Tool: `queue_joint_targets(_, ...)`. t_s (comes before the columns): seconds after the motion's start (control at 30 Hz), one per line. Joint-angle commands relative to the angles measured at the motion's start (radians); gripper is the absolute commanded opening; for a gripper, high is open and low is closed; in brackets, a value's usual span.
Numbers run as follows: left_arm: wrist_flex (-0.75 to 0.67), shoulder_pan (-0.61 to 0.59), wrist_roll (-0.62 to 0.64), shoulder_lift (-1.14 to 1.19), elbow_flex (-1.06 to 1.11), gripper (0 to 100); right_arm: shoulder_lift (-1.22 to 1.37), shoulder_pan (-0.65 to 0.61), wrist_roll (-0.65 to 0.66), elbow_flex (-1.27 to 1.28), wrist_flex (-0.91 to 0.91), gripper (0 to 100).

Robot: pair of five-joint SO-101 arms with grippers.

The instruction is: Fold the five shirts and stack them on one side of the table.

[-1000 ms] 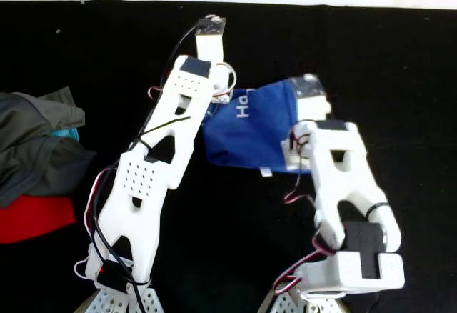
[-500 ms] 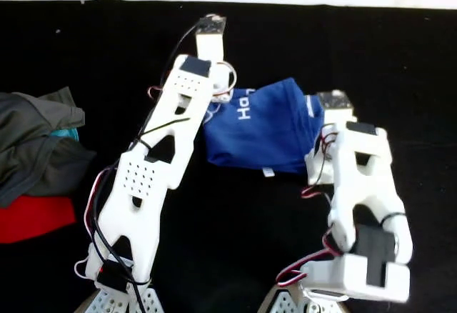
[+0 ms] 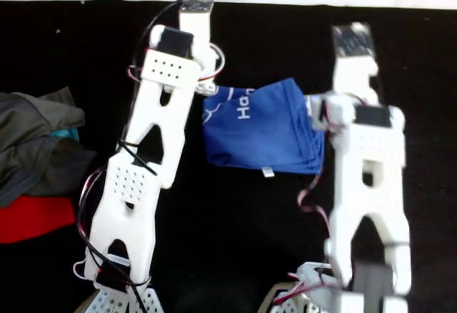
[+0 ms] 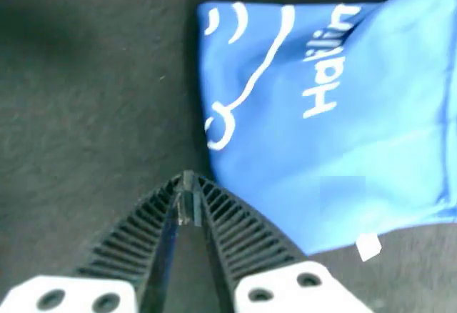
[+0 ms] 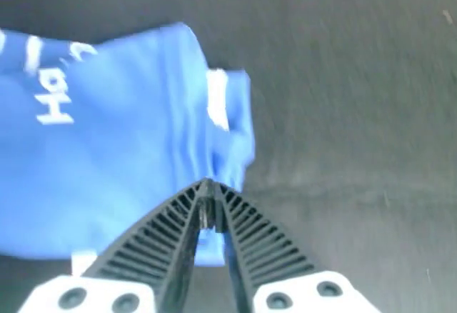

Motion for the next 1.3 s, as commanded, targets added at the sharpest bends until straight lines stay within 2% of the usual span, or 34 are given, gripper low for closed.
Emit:
queue_joint_targets(0.0, 0.025, -0.045, 0.009, -0.07, -0.047, 1, 0.245, -0.081, -0.037, -0.236, -0.016, 0.6)
queue_joint_targets(0.23, 0.026, -0.111, 0.009, -0.07, -0.044, 1, 0.67, -0.114, -0.044, -0.552, 0.007, 0.6)
queue_joint_targets(0.37, 0.026, -0.116, 0.008, -0.064, -0.041, 1, 0.809, -0.062, -0.041, -0.67, 0.085, 0.6)
queue_joint_targets(0.6, 0.023, -0.105, 0.008, -0.064, -0.045, 1, 0.871, 0.085, -0.037, -0.771, 0.223, 0.6)
queue_joint_targets(0.77, 0.023, -0.091, 0.008, -0.065, -0.047, 1, 0.857, 0.122, 0.048, -0.783, 0.292, 0.6)
queue_joint_targets(0.87, 0.023, -0.09, 0.008, -0.068, -0.047, 1, 0.806, 0.11, 0.046, -0.842, 0.392, 0.6)
queue_joint_targets(0.97, 0.025, -0.088, 0.009, -0.068, -0.041, 1, 0.751, 0.07, 0.031, -0.906, 0.41, 0.6)
queue_joint_targets(1.17, 0.026, -0.088, 0.009, -0.068, -0.041, 1, 0.78, -0.077, -0.028, -0.915, 0.295, 0.6)
queue_joint_targets(1.27, 0.026, -0.093, 0.009, -0.067, -0.039, 1, 0.874, -0.097, -0.029, -0.903, 0.229, 0.6)
